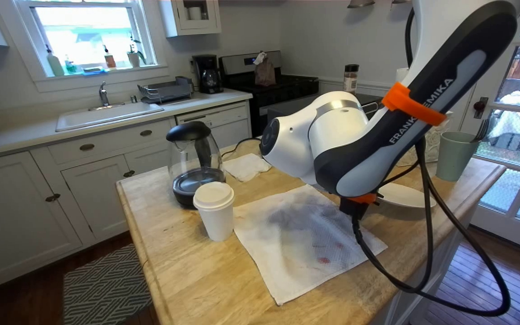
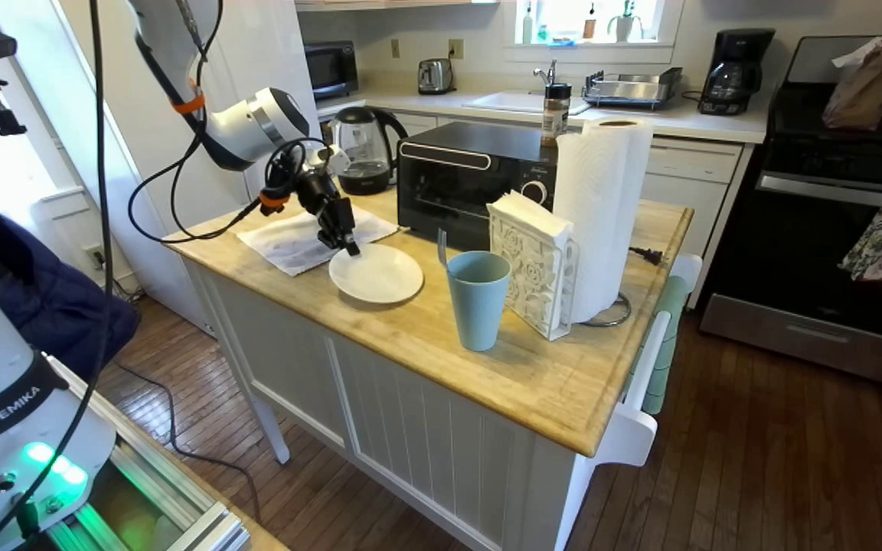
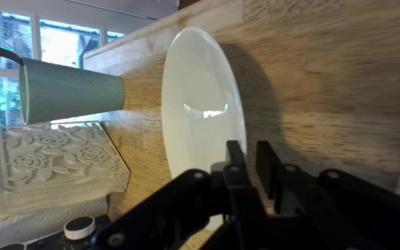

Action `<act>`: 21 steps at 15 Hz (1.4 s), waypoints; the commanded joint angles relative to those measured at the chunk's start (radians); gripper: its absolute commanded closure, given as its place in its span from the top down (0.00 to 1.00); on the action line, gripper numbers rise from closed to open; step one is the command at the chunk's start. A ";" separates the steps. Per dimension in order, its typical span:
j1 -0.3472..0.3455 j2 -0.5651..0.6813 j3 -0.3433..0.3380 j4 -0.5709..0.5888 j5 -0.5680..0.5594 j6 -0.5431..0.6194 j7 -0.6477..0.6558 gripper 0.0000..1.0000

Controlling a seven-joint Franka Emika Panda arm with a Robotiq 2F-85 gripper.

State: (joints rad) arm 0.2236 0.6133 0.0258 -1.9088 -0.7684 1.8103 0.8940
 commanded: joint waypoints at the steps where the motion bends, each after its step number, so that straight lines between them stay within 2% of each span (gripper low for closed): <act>1: -0.004 -0.008 -0.005 -0.014 -0.004 0.040 -0.009 0.49; 8: -0.008 -0.025 -0.005 -0.017 0.002 0.073 -0.015 0.98; 14: -0.054 -0.122 -0.005 -0.068 0.012 0.194 -0.087 1.00; 21: -0.156 -0.286 -0.039 -0.185 0.028 0.334 -0.285 1.00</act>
State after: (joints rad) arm 0.1074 0.4245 0.0049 -1.9978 -0.7660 2.0685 0.6942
